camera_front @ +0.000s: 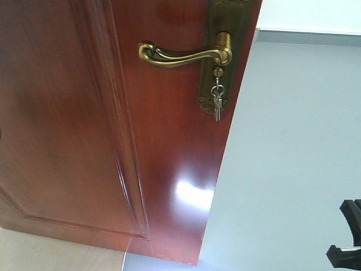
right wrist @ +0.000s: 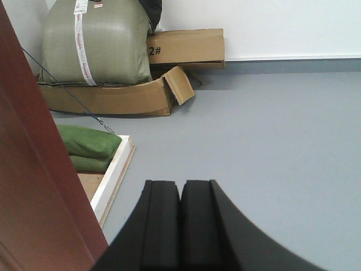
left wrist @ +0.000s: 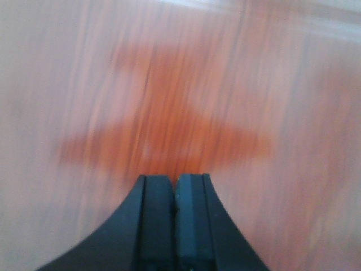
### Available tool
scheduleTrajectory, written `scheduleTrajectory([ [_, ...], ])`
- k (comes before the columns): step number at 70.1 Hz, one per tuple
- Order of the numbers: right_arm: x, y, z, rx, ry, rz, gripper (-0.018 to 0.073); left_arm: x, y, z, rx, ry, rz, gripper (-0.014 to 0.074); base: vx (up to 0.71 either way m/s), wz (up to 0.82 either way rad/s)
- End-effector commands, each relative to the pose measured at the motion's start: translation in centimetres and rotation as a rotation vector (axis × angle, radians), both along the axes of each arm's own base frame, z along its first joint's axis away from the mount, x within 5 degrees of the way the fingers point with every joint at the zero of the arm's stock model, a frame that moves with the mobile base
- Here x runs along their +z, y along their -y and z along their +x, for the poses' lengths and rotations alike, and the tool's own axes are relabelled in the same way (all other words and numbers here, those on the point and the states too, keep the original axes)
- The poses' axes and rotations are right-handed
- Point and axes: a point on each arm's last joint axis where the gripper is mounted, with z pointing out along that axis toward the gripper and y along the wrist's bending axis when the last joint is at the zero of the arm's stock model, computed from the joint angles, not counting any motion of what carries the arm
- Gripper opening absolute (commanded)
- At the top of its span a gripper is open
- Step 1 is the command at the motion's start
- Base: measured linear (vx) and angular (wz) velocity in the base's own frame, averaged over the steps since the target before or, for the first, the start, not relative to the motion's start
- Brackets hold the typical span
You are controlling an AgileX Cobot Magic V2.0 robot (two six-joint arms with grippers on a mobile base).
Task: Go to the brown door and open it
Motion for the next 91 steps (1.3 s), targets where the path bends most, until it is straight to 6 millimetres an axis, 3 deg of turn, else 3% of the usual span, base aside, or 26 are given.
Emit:
scheduleTrajectory([
  [1,0.7,0.1,0.1,-0.007,0.094,-0.010,0.0000,0.7,-0.6,-2.1,0.021,0.139,-0.018,0.0017,0.00,0.00],
  [44,0.7,0.1,0.1,-0.007,0.094,-0.010,0.0000,-15.4,-3.0,-13.8,0.042,0.120,-0.017,0.0017,0.00,0.00],
  [69,0.7,0.1,0.1,-0.007,0.094,-0.010,0.0000,-24.5,-3.6,-16.8,0.042,0.116,-0.022,0.0017,0.00,0.00],
  [76,0.7,0.1,0.1,-0.007,0.094,-0.010,0.0000,-26.3,-3.8,-17.2,0.045,0.149,-0.030,0.0017,0.00,0.00],
  [91,0.7,0.1,0.1,-0.007,0.094,-0.011,0.0000,-26.5,-3.7,-17.1,0.037,0.107,-0.021,0.0017,0.00,0.00],
])
